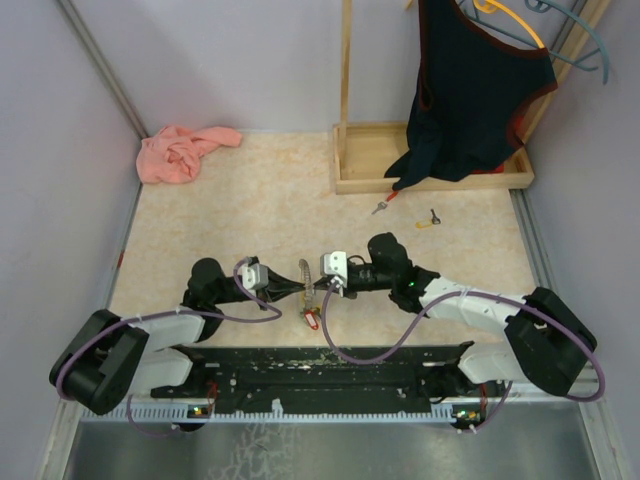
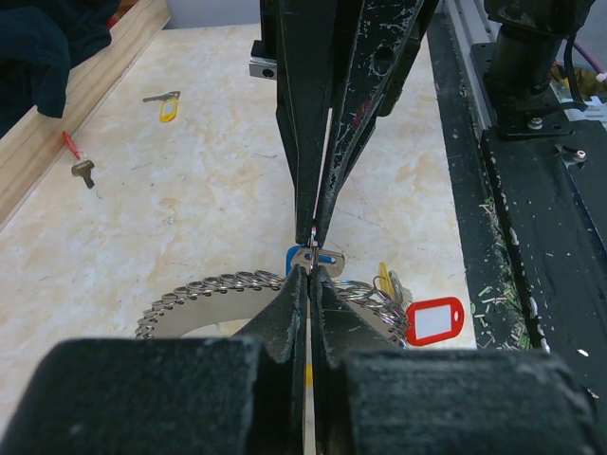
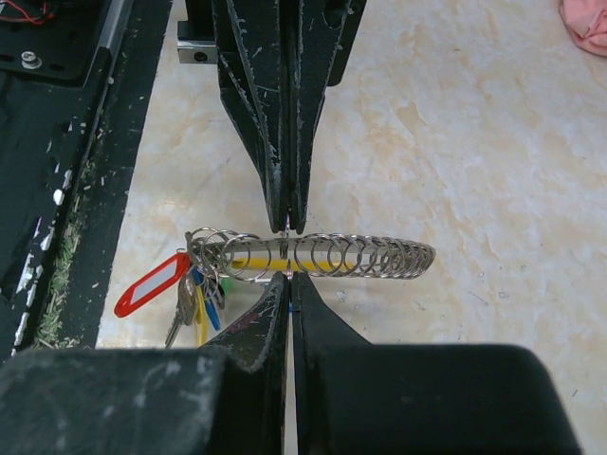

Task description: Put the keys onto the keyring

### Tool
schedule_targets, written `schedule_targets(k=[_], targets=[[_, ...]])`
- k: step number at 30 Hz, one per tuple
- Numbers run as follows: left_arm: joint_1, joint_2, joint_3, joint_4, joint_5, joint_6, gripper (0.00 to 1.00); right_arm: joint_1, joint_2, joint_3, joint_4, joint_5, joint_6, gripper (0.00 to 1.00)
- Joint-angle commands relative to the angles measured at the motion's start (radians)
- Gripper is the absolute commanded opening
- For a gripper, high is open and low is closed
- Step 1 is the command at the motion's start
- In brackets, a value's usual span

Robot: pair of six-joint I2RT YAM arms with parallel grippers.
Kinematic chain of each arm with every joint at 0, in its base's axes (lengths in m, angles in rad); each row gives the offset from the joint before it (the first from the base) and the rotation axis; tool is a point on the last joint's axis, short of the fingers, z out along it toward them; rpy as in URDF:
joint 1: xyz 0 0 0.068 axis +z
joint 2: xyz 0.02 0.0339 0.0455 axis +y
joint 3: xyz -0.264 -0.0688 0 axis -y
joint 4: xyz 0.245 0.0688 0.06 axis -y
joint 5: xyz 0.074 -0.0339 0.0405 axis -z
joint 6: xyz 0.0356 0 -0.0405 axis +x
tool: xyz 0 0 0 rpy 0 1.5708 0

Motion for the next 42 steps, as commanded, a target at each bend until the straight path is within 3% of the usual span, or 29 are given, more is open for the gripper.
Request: schedule_targets(k=[1, 42], targets=[[0.004, -0.014, 0.025, 0.035, 0.003, 0.008, 0.01, 0.008, -0.036, 0.034, 0.017, 0.003, 0.021, 0.00], [0.003, -0.015, 0.020, 0.063, 0.013, -0.011, 0.01, 0.008, 0.047, 0.102, 0.015, -0.077, 0.137, 0.00]])
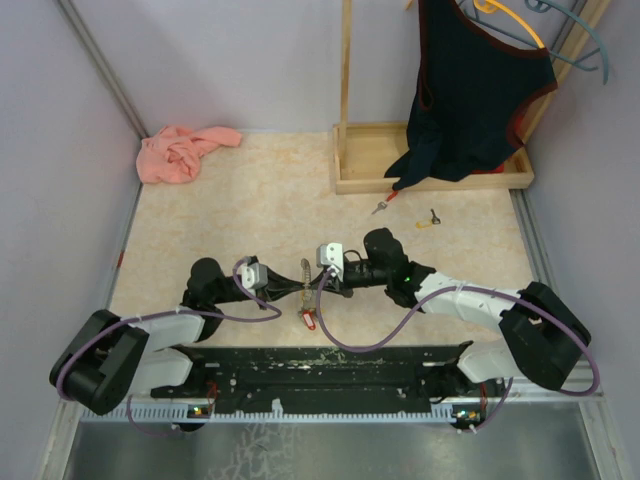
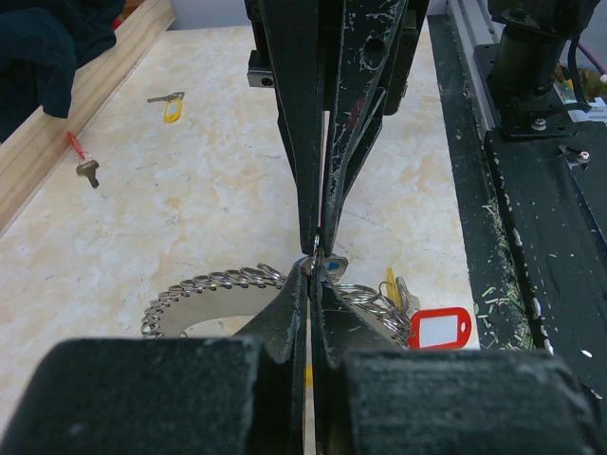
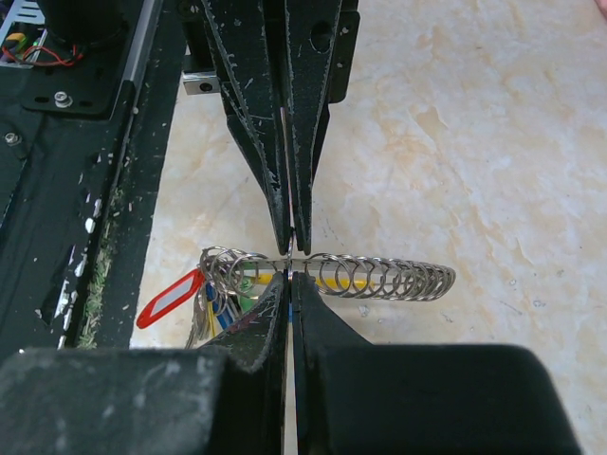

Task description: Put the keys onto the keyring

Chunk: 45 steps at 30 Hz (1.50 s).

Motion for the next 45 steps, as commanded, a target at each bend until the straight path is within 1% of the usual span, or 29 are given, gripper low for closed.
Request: schedule_targets(k=[1, 5, 10, 13, 35, 41, 45], targets=[[0.004, -0.016, 0.020, 0.057, 0.011, -0.009, 0.01, 0.009, 0.012, 0.060, 0.016, -0.045, 0.024, 0.00], [0.004, -0.014, 0.018, 0.054, -0.010, -0.010, 0.01, 0.008, -0.003, 0.044, 0.032, -0.040, 0.013, 0.00], [0.004, -0.017, 0.014, 0.050, -0.028, -0.010, 0.01, 0.008, -0.023, 0.038, 0.001, -0.019, -0.012, 0.00], [0.004, -0.024, 0.012, 0.046, -0.035, -0.005, 0.01, 0.008, -0.035, 0.025, 0.010, -0.009, -0.012, 0.00], [0.004, -0.015, 0.017, 0.030, -0.079, -0.014, 0.01, 0.008, -0.058, 0.003, -0.046, -0.012, -0.109, 0.00], [0.004, -0.035, 0.005, 0.031, -0.082, -0.008, 0.01, -0.001, -0.081, -0.015, -0.001, 0.019, -0.023, 0.00], [0.004, -0.037, 0.004, 0.028, -0.085, 0.000, 0.01, -0.006, -0.092, -0.016, -0.008, 0.018, 0.037, 0.00]])
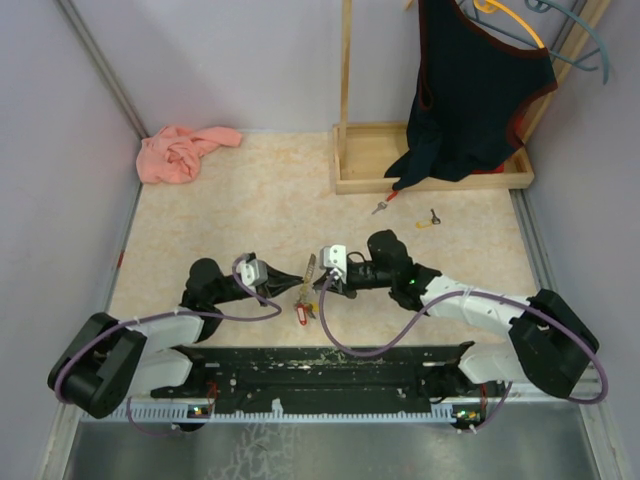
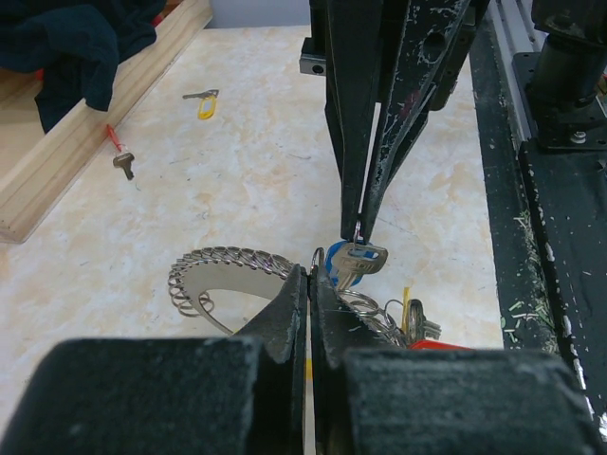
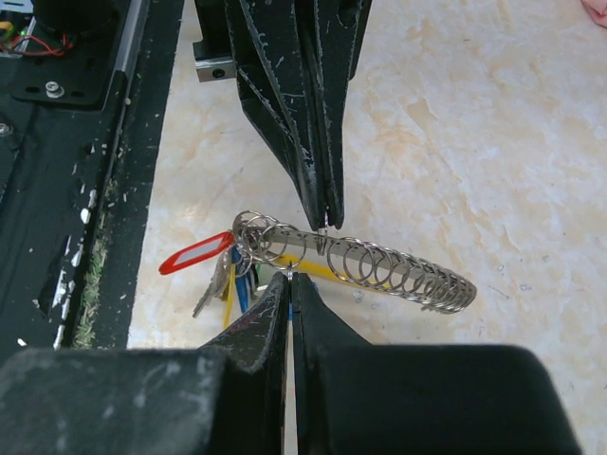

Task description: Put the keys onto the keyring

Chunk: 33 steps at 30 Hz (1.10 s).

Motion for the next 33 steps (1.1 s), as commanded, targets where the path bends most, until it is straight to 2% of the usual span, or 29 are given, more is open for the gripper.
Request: schedule_targets(k=[1, 9, 15, 33], targets=[[0.004, -0.018, 0.004, 0.036, -0.007, 0.006, 0.01, -0.004, -0.045, -0.003, 0.044, -0.017, 0.094, 0.00], [0.004, -0.014, 0.002, 0.048, 0.022, 0.003, 0.01, -0.007, -0.031, -0.020, 0.105, 0.057, 0.195, 0.00], [0.004, -0.014, 0.005, 0.048, 0.032, 0.004, 0.01, -0.009, -0.002, -0.020, 0.166, 0.060, 0.215, 0.00], [0.004, -0.010, 0.008, 0.048, 0.033, 0.003, 0.01, -0.009, 0.018, -0.012, 0.167, 0.071, 0.211, 0.00]])
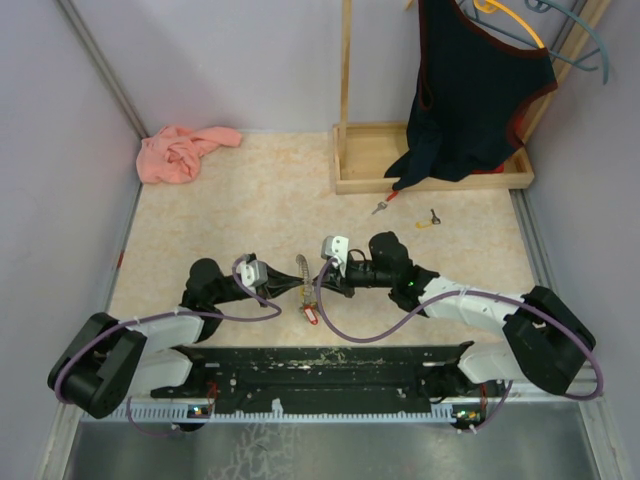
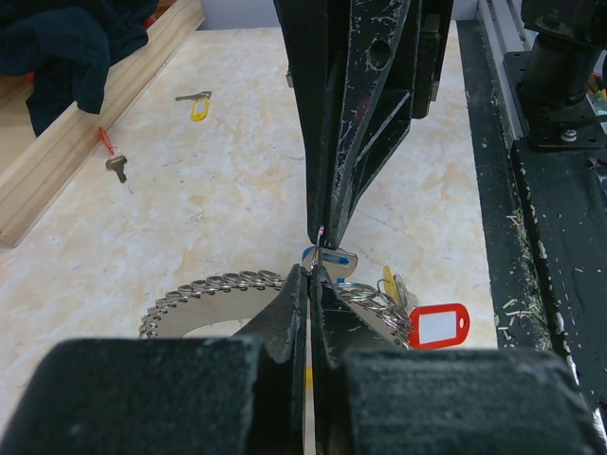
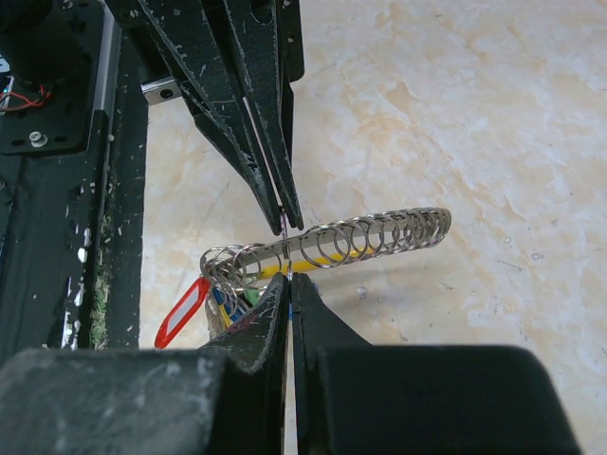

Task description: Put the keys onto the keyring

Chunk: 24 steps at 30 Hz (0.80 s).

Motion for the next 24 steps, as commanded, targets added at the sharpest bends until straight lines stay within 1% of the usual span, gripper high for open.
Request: schedule_targets(k=[1, 24], targets=[[0.003, -0.007, 0.008, 0.047, 0.021, 0.002, 0.01, -0.003, 0.001, 0.019, 0.053, -0.005, 0.009, 0.00], [0.003, 0.004, 0.013, 0.053, 0.031, -0.002, 0.01, -0.003, 0.010, 0.035, 0.059, -0.039, 0.013, 0.00]])
